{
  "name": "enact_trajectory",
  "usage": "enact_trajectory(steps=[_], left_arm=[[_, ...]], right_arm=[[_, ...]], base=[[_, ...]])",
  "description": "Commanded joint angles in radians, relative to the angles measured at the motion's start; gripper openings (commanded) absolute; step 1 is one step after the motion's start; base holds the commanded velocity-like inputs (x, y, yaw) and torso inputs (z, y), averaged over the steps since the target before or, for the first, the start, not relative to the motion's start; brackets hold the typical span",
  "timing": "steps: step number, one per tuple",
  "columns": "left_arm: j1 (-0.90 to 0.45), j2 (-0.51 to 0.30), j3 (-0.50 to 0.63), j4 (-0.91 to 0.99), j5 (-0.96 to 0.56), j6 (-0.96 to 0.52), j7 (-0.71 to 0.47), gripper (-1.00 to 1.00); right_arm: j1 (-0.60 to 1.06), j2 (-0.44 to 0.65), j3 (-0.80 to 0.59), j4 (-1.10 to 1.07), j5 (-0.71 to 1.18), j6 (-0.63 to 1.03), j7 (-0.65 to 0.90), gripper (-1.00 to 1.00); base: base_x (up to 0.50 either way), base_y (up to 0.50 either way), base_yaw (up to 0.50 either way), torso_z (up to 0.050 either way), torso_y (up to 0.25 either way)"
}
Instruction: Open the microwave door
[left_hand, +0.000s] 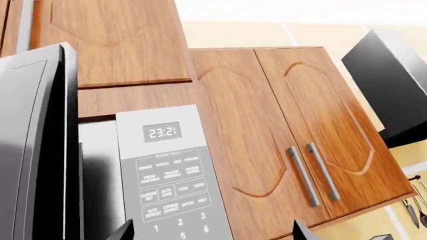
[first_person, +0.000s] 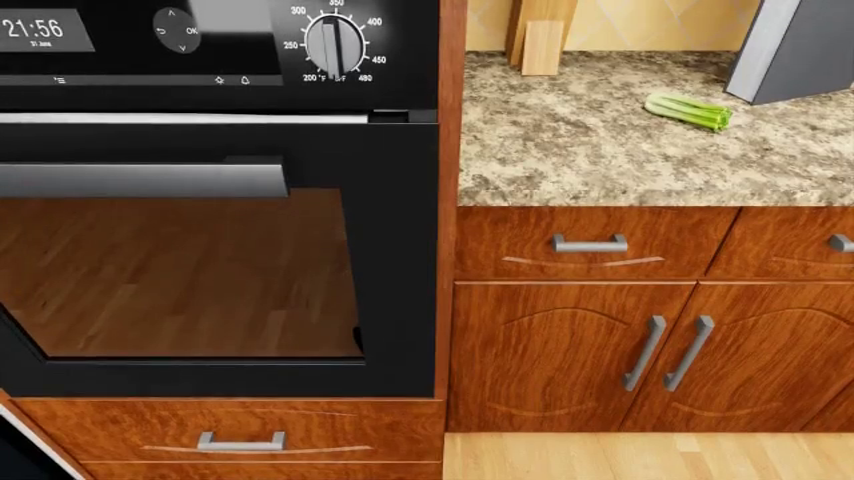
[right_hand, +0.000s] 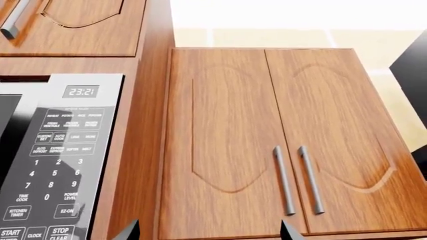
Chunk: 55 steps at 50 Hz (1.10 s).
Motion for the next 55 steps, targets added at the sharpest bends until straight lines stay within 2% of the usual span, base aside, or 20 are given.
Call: enact_trajectory(steps=[1,12,29,44,55], left_arm=[[0.045,0.021,0.085,-0.027,0.004,0.094,0.006,1.00],[0.071,0.009,0.262,-0.196,0.186,0.293,0.150,1.00],[-0.025,0.059,0.481,-0.640,0.431,0.598,0.377,1.00],[-0.113,0.144,0.567,-0.999,0.552,0.829,0.505,1.00],[-0.217,0.237,0.611,-1.410,0.639,1.079,0.602,1.00]], right_arm=[[-0.005,0.010,0.004,0.000,0.005,-0.009,0.003,1.00],[-0.015,0.019,0.006,-0.003,0.006,-0.017,0.006,1.00],[-0.039,0.035,0.018,0.004,0.003,-0.037,-0.005,1.00],[-0.060,0.034,0.007,0.013,-0.033,-0.054,-0.027,1.00],[-0.078,0.036,0.003,0.014,-0.049,-0.066,-0.036,1.00]], base=[[0.00,0.00,0.00,0.000,0.000],[0.00,0.00,0.00,0.000,0.000],[0.00,0.00,0.00,0.000,0.000],[0.00,0.00,0.00,0.000,0.000],[0.00,0.00,0.00,0.000,0.000]])
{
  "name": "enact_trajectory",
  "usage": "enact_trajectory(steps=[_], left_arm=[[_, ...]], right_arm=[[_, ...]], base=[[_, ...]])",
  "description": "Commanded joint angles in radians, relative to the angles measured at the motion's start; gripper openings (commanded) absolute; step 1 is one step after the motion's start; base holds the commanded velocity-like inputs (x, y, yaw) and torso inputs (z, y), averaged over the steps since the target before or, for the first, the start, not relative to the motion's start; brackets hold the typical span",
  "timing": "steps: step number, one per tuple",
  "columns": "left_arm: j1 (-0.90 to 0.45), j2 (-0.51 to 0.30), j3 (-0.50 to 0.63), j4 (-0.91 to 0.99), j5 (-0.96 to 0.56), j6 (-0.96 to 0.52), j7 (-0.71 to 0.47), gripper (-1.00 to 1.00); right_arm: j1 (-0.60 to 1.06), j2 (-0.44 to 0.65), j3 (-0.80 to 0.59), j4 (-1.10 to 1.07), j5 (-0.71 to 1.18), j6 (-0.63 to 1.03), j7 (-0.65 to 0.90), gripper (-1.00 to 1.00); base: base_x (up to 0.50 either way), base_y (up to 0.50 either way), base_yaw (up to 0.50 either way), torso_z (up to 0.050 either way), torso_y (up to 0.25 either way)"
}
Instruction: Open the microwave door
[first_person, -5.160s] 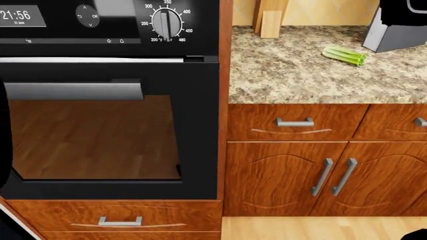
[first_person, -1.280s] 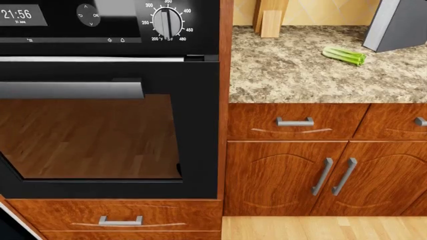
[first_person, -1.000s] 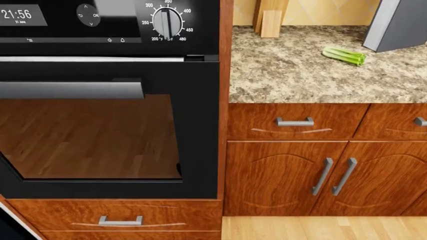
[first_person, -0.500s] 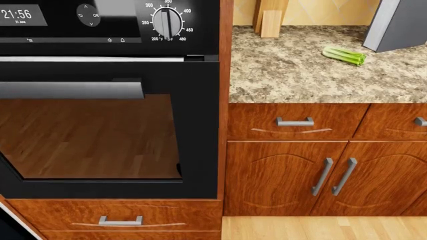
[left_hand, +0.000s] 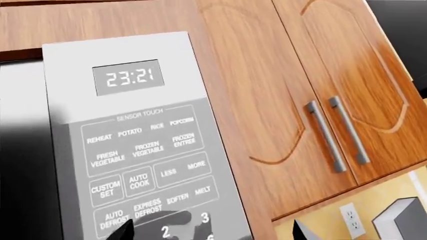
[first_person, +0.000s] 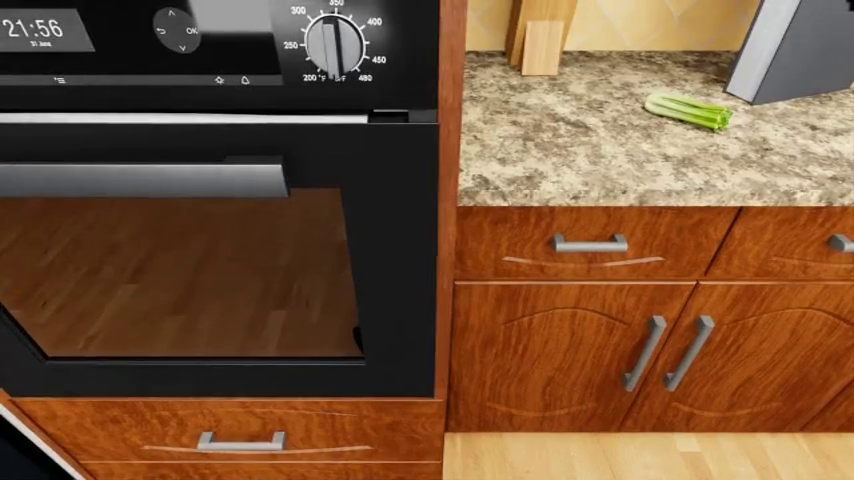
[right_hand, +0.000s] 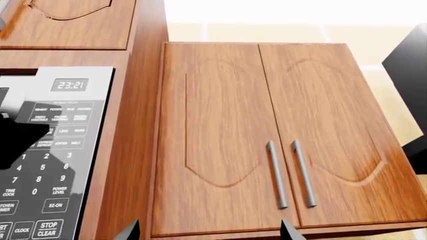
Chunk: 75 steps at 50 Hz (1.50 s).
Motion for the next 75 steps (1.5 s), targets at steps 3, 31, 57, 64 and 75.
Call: enact_trajectory(steps=[3,31,57,64,75], left_arm=[[-0.136,0.110,0.077,-0.531,0.089,0.322,0.118,1.00],[-0.176,0.020,-0.156,-0.627,0.299,0.343,0.104,1.00],[0.121,-0.231,-0.360,0.614,0.048,-0.513,-0.055,1.00],[0.110,-0.253,-0.450,0.811,-0.032,-0.722,-0.117,1.00],[0.066,-0.253,-0.581,0.961,-0.388,-0.922,-0.367,1.00]], right_arm=[[-0.022,0.002,-0.004,0.001,-0.016,-0.014,-0.009,1.00],[-0.005,0.002,-0.035,0.001,-0.014,-0.017,0.007,1.00],[0.013,-0.014,-0.059,0.014,-0.018,-0.038,0.006,1.00],[0.015,-0.017,-0.063,0.018,-0.023,-0.046,0.001,1.00],[0.015,-0.010,-0.059,0.014,-0.008,-0.050,0.011,1.00]], base=[[0.00,0.00,0.00,0.000,0.000],[0.00,0.00,0.00,0.000,0.000],[0.00,0.00,0.00,0.000,0.000],[0.00,0.00,0.00,0.000,0.000],[0.00,0.00,0.00,0.000,0.000]])
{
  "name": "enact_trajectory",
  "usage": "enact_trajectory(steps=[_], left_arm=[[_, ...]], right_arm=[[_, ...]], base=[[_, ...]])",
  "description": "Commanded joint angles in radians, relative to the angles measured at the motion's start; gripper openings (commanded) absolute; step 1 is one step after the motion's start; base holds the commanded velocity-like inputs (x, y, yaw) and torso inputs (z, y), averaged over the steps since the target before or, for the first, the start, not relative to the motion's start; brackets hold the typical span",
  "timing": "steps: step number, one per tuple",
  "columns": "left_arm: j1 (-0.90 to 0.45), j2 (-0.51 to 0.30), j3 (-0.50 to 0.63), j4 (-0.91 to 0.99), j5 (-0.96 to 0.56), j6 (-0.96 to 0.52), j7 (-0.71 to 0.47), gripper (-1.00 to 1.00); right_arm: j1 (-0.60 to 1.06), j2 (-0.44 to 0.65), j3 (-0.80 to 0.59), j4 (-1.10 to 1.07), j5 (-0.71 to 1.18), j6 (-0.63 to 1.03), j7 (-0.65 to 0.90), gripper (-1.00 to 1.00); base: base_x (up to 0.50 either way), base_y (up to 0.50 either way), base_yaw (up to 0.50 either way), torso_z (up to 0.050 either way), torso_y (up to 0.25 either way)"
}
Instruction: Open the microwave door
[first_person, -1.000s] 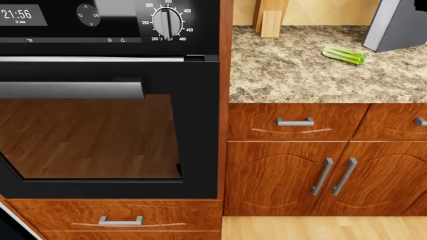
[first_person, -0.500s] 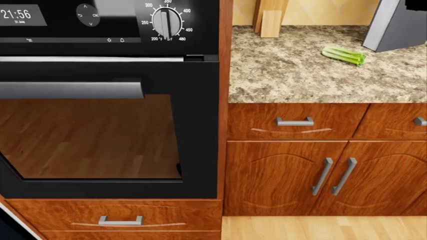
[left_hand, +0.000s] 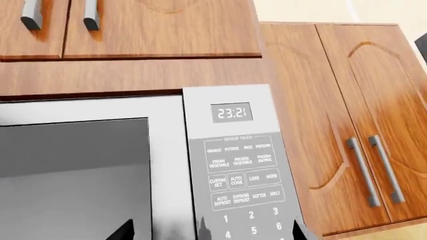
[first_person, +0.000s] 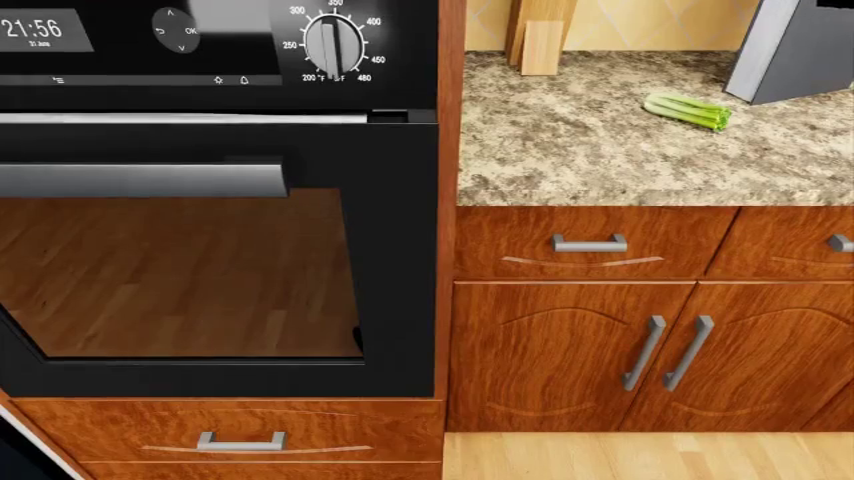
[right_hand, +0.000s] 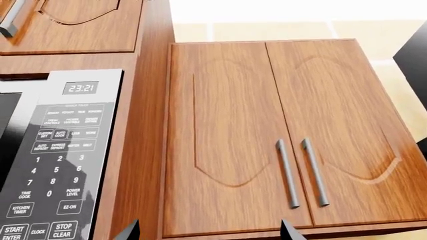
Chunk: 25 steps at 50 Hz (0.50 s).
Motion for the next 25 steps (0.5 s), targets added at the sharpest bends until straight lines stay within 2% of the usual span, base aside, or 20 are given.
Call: enact_trajectory(steps=[1,4,8,14,25], left_arm=[[-0.017,-0.038,-0.118,0.199,-0.384,-0.216,-0.285,1.00],[-0.023,-0.040,-0.121,0.189,-0.516,-0.212,-0.391,1.00],[-0.018,-0.031,-0.090,0.176,-0.525,-0.172,-0.409,1.00],[0.004,-0.016,-0.011,0.147,-0.444,-0.071,-0.391,1.00],[0.008,0.013,0.188,-0.067,-0.114,0.268,-0.379,1.00]], right_arm=[[0.002,0.006,0.002,-0.001,0.011,-0.006,0.007,1.00],[0.001,0.009,0.003,-0.001,0.012,-0.007,0.007,1.00],[0.004,0.012,0.004,-0.002,0.017,-0.008,0.011,1.00],[0.010,0.020,0.008,-0.004,0.032,-0.007,0.020,1.00],[0.013,0.035,0.016,-0.009,0.052,-0.009,0.030,1.00]], base=[[0.00,0.00,0.00,0.000,0.000],[0.00,0.00,0.00,0.000,0.000],[0.00,0.00,0.00,0.000,0.000],[0.00,0.00,0.00,0.000,0.000],[0.00,0.00,0.00,0.000,0.000]])
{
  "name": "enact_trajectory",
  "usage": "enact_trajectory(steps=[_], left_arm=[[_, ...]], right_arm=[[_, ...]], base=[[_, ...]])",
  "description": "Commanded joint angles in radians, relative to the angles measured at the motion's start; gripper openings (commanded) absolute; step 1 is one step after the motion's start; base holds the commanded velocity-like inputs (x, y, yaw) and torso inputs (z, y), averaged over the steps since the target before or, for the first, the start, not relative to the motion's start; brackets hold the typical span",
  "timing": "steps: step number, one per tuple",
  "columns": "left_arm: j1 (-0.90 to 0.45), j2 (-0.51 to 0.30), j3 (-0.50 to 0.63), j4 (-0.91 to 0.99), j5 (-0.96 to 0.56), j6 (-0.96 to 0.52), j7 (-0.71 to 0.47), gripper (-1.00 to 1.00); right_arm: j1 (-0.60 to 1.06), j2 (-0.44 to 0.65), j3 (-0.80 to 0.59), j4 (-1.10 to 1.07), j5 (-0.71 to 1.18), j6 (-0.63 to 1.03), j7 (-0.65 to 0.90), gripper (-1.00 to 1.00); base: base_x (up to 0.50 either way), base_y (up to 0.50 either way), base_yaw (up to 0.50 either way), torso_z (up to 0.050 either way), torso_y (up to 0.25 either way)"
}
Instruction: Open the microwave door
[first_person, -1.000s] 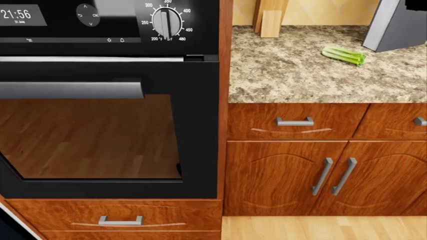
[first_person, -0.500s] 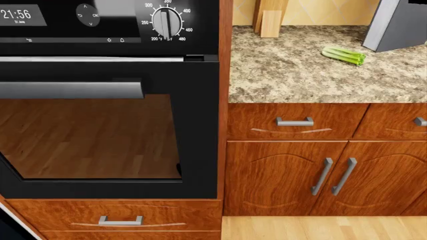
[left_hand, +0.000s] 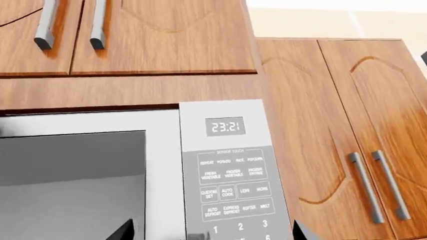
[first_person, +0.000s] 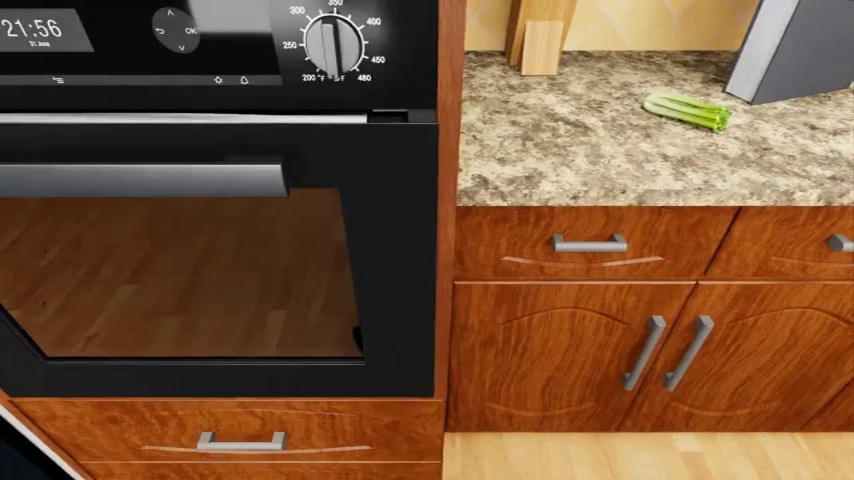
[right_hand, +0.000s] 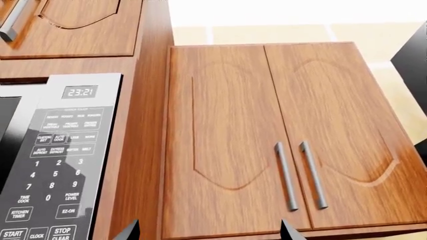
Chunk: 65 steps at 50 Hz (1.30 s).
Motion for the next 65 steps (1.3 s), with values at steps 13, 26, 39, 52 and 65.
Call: enact_trajectory(steps=[13,26,39,52,65], left_arm=[[-0.026,0.081,0.203,-0.458,0.414,0.544,-0.077,1.00],[-0.105,0.127,0.228,-0.780,0.527,0.738,-0.100,1.00],[-0.142,0.107,0.276,-0.924,0.617,0.810,-0.136,1.00],[-0.112,0.004,0.298,-0.871,0.660,0.761,-0.154,1.00],[-0.089,-0.103,0.314,-0.783,0.688,0.685,-0.151,1.00]], right_arm=[[0.014,0.023,0.004,-0.003,0.034,-0.003,0.018,1.00],[0.024,0.024,-0.007,0.005,0.033,-0.005,0.017,1.00],[0.018,0.025,-0.010,0.004,0.028,-0.013,0.015,1.00],[0.007,0.025,-0.011,0.000,0.026,-0.024,0.017,1.00],[0.023,0.024,-0.023,0.002,0.034,-0.023,0.027,1.00]], base=[[0.00,0.00,0.00,0.000,0.000],[0.00,0.00,0.00,0.000,0.000],[0.00,0.00,0.00,0.000,0.000],[0.00,0.00,0.00,0.000,0.000],[0.00,0.00,0.00,0.000,0.000]])
